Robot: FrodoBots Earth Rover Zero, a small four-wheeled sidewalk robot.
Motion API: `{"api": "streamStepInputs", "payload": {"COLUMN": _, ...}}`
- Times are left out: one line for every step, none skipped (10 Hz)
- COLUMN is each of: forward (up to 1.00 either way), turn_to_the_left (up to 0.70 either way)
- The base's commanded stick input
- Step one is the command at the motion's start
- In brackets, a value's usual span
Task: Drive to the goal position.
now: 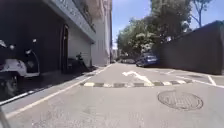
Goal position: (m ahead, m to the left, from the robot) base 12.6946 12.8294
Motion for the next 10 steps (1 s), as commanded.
{"api": "streamStepInputs", "payload": {"forward": 0.70, "turn_to_the_left": 0.14}}
{"api": "streamStepInputs", "payload": {"forward": 0.70, "turn_to_the_left": 0.04}}
{"api": "streamStepInputs", "payload": {"forward": 0.70, "turn_to_the_left": 0.00}}
{"api": "streamStepInputs", "payload": {"forward": 0.70, "turn_to_the_left": 0.00}}
{"api": "streamStepInputs", "payload": {"forward": 0.70, "turn_to_the_left": 0.00}}
{"api": "streamStepInputs", "payload": {"forward": 0.70, "turn_to_the_left": 0.00}}
{"api": "streamStepInputs", "payload": {"forward": 0.70, "turn_to_the_left": 0.00}}
{"api": "streamStepInputs", "payload": {"forward": 0.70, "turn_to_the_left": 0.00}}
{"api": "streamStepInputs", "payload": {"forward": 0.70, "turn_to_the_left": 0.00}}
{"api": "streamStepInputs", "payload": {"forward": 0.70, "turn_to_the_left": 0.00}}
